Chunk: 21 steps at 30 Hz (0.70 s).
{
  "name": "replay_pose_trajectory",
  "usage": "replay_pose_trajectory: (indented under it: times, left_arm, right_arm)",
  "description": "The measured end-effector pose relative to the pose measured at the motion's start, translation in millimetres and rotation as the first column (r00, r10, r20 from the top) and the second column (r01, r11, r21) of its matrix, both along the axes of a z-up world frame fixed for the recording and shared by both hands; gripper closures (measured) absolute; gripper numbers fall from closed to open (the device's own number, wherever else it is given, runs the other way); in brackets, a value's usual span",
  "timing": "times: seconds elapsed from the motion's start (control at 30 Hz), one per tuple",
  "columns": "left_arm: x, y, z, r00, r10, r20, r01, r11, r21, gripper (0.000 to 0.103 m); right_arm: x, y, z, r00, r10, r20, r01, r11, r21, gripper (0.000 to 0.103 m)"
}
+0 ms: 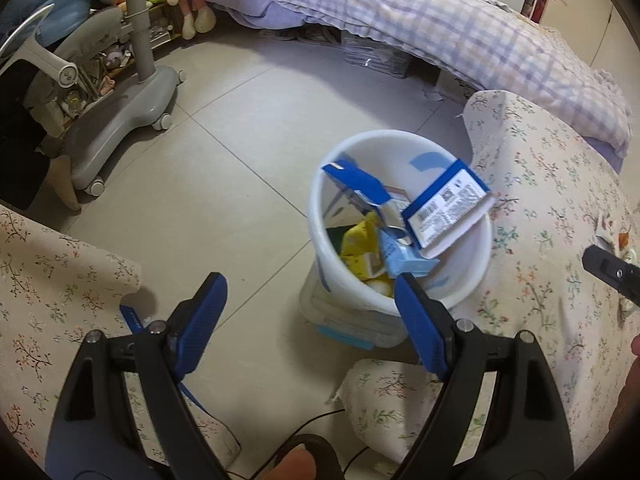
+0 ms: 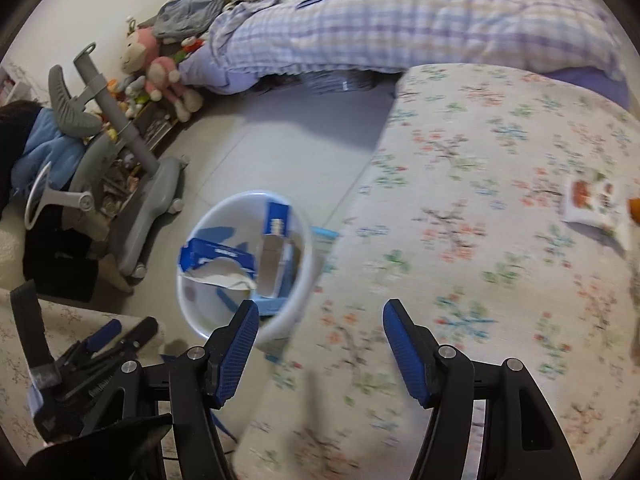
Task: Collect trash
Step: 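Move the left tool to the printed snack wrapper while the right tool approaches crumpled cream paper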
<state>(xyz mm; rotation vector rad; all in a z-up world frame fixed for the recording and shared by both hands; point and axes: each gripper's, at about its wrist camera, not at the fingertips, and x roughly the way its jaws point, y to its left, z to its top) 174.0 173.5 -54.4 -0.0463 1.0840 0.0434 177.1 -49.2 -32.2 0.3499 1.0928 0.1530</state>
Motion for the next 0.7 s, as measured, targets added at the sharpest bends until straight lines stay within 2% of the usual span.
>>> replay_pose_trajectory:
  times: [0.33,0.57,0.7]
  left_arm:
    - [-6.9,-50.1,7.8,0.996,-0.086,0.006,0.086,0.996,0.017,0.018]
    - [-9.1,-88.7,12.1,0.992,-0.129,0.003,0.129,0.992,0.006,0.018]
    - [-9.5,-113.5,14.4,0.987,-0.16,0.015,0.159,0.987,0.008,0.018]
  right_arm:
    - [-42.5,-92.5,13.7,0.985,-0.169,0.033,0.172,0.982,-0.08,0.035]
    - [-63.6,-154.4,19.8,0.96,-0.272,0.072,0.28,0.942,-0.182,0.035]
    - [-71.9,-189.8,15.8,0.94,-0.335,0.066,0.341,0.923,-0.18,0.035]
